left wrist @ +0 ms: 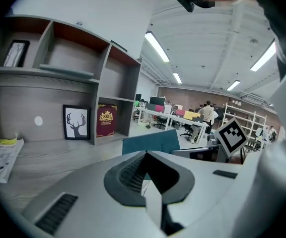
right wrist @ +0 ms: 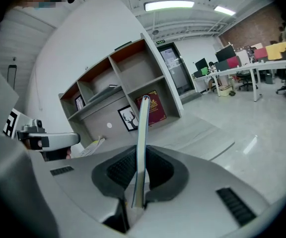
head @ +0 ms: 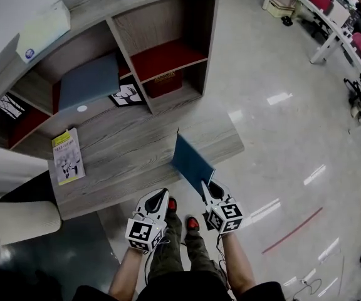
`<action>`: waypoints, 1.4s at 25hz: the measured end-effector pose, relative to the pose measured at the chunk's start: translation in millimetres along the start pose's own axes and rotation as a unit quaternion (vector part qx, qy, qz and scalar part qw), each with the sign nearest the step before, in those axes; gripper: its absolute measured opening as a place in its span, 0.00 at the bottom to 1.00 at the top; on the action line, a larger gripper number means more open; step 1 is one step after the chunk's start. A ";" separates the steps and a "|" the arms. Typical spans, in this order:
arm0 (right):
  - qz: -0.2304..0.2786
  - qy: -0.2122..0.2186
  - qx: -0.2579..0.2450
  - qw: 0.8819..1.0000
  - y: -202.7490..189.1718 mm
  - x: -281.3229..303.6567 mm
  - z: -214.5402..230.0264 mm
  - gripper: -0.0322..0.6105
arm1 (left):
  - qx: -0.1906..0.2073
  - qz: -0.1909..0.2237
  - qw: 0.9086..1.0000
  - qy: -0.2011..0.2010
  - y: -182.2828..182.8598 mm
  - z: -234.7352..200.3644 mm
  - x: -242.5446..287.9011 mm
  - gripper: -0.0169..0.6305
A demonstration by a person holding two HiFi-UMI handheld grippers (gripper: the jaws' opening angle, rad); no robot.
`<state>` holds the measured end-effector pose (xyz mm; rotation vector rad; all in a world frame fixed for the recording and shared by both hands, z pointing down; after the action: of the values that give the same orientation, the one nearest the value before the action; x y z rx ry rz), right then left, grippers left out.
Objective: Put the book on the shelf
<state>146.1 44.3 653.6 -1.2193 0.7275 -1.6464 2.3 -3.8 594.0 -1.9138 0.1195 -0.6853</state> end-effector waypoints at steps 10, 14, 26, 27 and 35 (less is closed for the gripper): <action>0.046 -0.003 -0.056 0.997 56.2 -45.3 -28.6 0.15 | 0.023 0.051 0.998 0.020 38.5 18.0 -48.1 0.03; 0.082 -0.007 -0.095 0.992 97.3 -61.8 -40.7 0.15 | 0.030 0.080 0.996 0.031 65.2 15.2 -61.0 0.03; 0.157 -0.012 -0.166 0.974 194.9 -59.0 -89.9 0.15 | 0.043 0.122 0.991 0.042 124.3 -38.2 -75.4 0.03; 0.160 -0.014 -0.166 0.973 201.2 -55.0 -92.1 0.15 | 0.044 0.125 0.990 0.040 130.3 -44.6 -74.0 0.03; 0.184 -0.026 -0.172 0.967 235.7 -15.8 -115.6 0.15 | 0.057 0.145 0.988 0.022 176.5 -89.3 -70.3 0.03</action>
<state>116.1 -41.0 406.6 -1.2683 1.1664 -1.2081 -62.7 -127.8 437.6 -1.7267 0.3705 -0.5261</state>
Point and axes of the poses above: the fingertips, and each gripper's own axes: x forward along the fingers, z to its right, y out of its top, the point moved 2 cm from there along -x, backward along the fingers, and after that the axes turned 5 degrees about -x, right-handed, at the moved point
